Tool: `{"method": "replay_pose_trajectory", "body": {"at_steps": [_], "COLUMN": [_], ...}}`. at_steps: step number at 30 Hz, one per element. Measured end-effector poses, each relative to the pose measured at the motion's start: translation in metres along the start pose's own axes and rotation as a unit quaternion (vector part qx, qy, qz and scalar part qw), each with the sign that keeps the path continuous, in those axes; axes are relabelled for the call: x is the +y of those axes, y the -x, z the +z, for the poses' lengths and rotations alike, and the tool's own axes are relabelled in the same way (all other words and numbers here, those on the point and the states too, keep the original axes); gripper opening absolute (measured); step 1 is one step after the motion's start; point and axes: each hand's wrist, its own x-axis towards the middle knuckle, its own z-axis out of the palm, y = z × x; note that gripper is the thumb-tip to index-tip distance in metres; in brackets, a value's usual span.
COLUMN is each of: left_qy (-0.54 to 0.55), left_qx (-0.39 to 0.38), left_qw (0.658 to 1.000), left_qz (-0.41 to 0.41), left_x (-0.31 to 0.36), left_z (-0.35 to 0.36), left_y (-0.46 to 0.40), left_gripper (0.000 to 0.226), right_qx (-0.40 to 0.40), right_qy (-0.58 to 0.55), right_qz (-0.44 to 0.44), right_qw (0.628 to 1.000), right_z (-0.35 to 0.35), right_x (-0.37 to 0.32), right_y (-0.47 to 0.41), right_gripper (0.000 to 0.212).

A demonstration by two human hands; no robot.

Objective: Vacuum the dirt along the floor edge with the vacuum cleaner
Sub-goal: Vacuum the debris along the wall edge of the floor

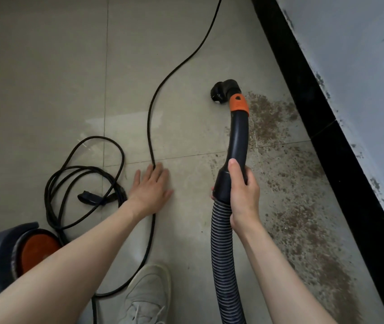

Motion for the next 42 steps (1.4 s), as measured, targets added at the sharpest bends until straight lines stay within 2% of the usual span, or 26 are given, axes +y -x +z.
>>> {"method": "replay_pose_trajectory", "body": {"at_steps": [2,3,4,6,7,8,10,16,20,22,26,29,32,36,38,42], "left_qy": [0.043,0.117,0.235,0.490,0.576,0.624,0.668,0.677,0.695,0.710,0.722,0.739,0.745,0.730,0.736,0.762], "left_qx": [0.020,0.040,0.054,0.036,0.011,-0.009,-0.035,-0.073,-0.049,-0.033,-0.033,-0.057,-0.052,0.047,0.077,0.045], "left_qw": [0.998,0.991,0.969,0.871,0.817,0.781,0.743,0.732,0.717,0.703,0.690,0.669,0.663,0.677,0.666,0.641], "left_qz": [0.034,0.050,0.051,0.025,0.021,0.022,0.024,-0.004,-0.017,-0.028,-0.032,-0.044,-0.049,-0.079,-0.091,-0.087], "left_x": [0.019,0.032,0.048,0.081,0.097,0.110,0.129,0.139,0.144,0.145,0.143,0.142,0.140,0.128,0.116,0.102], "left_z": [-0.009,-0.017,-0.030,-0.063,-0.081,-0.097,-0.121,-0.143,-0.146,-0.144,-0.141,-0.142,-0.146,-0.149,-0.153,-0.166], "left_y": [-0.002,-0.004,-0.007,-0.014,-0.018,-0.023,-0.030,-0.046,-0.052,-0.055,-0.059,-0.062,-0.066,-0.078,-0.086,-0.103], "left_gripper": [0.058,0.054,0.049,0.047,0.049,0.051,0.053,0.047,0.039,0.038,0.038,0.037,0.038,0.042,0.042,0.045], "right_qx": [0.009,0.012,0.014,0.011,0.006,0.001,0.000,0.016,0.005,-0.017,-0.080,-0.072,-0.035,-0.042,-0.056,-0.064], "right_qy": [0.015,0.029,0.045,0.081,0.099,0.114,0.128,0.168,0.160,0.129,0.036,0.023,0.058,0.133,0.199,0.271], "right_qz": [-0.014,-0.025,-0.038,-0.060,-0.068,-0.073,-0.076,-0.076,-0.064,-0.033,0.089,0.097,0.067,0.035,0.011,-0.004], "right_qw": [1.000,0.999,0.998,0.995,0.993,0.991,0.989,0.983,0.985,0.991,0.992,0.992,0.995,0.990,0.978,0.960], "right_z": [-0.008,-0.011,-0.015,-0.019,-0.019,-0.019,-0.017,-0.013,-0.013,-0.014,-0.021,-0.016,-0.003,0.009,0.014,0.027], "right_x": [-0.005,-0.006,-0.007,-0.005,-0.004,-0.004,-0.005,-0.012,-0.019,-0.023,-0.030,-0.028,-0.030,-0.043,-0.051,-0.067], "right_y": [-0.004,-0.005,-0.006,-0.006,-0.005,-0.003,-0.001,-0.001,-0.003,-0.007,-0.014,-0.016,-0.016,-0.024,-0.032,-0.049], "right_gripper": [0.040,0.035,0.028,0.018,0.017,0.016,0.014,0.022,0.029,0.031,0.047,0.063,0.068,0.054,0.053,0.060]}}
